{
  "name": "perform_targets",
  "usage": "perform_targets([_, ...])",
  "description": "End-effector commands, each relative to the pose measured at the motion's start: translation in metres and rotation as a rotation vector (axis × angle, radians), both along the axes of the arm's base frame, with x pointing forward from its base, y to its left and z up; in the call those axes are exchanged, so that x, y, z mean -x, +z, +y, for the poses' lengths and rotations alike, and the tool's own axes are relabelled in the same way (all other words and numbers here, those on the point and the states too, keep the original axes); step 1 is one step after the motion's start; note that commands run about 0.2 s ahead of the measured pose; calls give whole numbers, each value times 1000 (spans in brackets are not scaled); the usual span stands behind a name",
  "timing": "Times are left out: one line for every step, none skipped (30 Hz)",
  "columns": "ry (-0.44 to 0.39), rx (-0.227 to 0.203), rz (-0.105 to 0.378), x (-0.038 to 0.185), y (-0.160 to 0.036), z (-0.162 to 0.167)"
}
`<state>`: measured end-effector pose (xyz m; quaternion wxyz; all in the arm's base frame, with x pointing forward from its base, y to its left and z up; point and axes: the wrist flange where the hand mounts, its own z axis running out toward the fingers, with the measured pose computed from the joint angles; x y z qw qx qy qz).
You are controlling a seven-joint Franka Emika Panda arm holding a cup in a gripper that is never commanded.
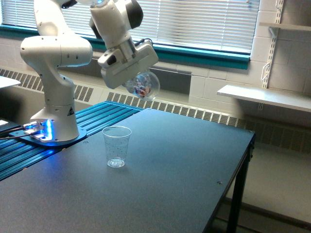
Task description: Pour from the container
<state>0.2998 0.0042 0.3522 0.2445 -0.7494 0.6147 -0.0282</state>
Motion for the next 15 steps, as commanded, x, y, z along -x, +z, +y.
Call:
perform_targets([31, 0, 5, 8, -15, 21])
perform_targets([30, -3, -1, 8, -14, 23])
perform_targets([29, -3, -7, 7, -13, 25])
perform_targets([26, -3, -9, 8, -13, 27])
perform_targets([22, -2, -10, 8, -12, 28])
perform_targets([18, -1, -11, 8, -11, 28])
perform_targets([15, 0, -14, 8, -9, 27])
perform_targets([10, 2, -20, 8, -7, 26])
perform_targets([2, 7, -26, 8, -5, 24])
perform_targets([-4, 12, -27, 8, -3, 21])
perform_targets([-10, 15, -28, 9, -1, 19])
perform_targets([-15, 17, -32, 9, 1, 17])
perform_targets([-21, 20, -31, 9, 2, 14])
perform_targets([-26, 21, -31, 10, 4, 11])
perform_targets([-33, 21, -32, 10, 5, 8])
